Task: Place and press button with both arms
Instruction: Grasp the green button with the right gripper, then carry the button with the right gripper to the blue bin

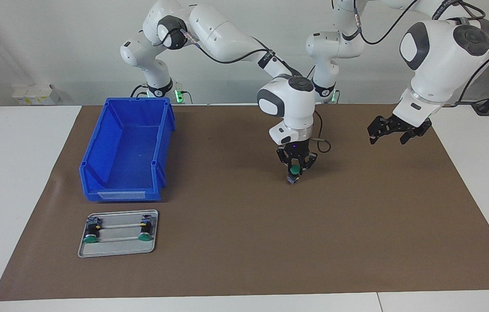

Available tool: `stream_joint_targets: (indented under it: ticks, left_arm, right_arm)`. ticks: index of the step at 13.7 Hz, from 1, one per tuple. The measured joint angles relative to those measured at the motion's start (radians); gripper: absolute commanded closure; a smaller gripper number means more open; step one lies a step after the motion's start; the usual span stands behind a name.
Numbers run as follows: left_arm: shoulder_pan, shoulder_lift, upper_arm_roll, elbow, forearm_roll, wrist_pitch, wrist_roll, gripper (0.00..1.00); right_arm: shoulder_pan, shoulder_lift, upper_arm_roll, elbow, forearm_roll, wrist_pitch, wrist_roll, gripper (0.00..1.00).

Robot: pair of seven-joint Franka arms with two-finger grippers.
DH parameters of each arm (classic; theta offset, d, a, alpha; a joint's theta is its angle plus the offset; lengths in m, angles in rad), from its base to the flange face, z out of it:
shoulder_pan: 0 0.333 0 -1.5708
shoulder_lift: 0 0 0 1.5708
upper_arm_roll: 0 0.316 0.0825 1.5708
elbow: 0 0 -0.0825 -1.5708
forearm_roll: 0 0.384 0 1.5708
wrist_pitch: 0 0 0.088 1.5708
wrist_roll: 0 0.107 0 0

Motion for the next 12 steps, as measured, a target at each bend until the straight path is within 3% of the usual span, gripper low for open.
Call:
stream_joint_targets:
  ticks: [3, 5, 12]
  left_arm:
    - [0.001, -0.013, 0.006, -0.007, 0.0, -0.001, 0.001, 0.01]
    - [-0.001, -0.014, 0.003, -0.008, 0.0, -0.001, 0.001, 0.01]
    - [0.001, -0.032, 0.009, -0.009, 0.0, -0.001, 0.001, 0.01]
  right_arm:
    - [-0.102, -0.132, -0.004, -0.009, -0.007, -0.102, -0.136, 1.0]
    - [-0.191, -0.252, -0.005, -0.072, -0.007, -0.156, -0.286, 1.0]
    - [-0.599, -0.671, -0.008, -0.508, 0.065, -0.25, -1.015, 1.0]
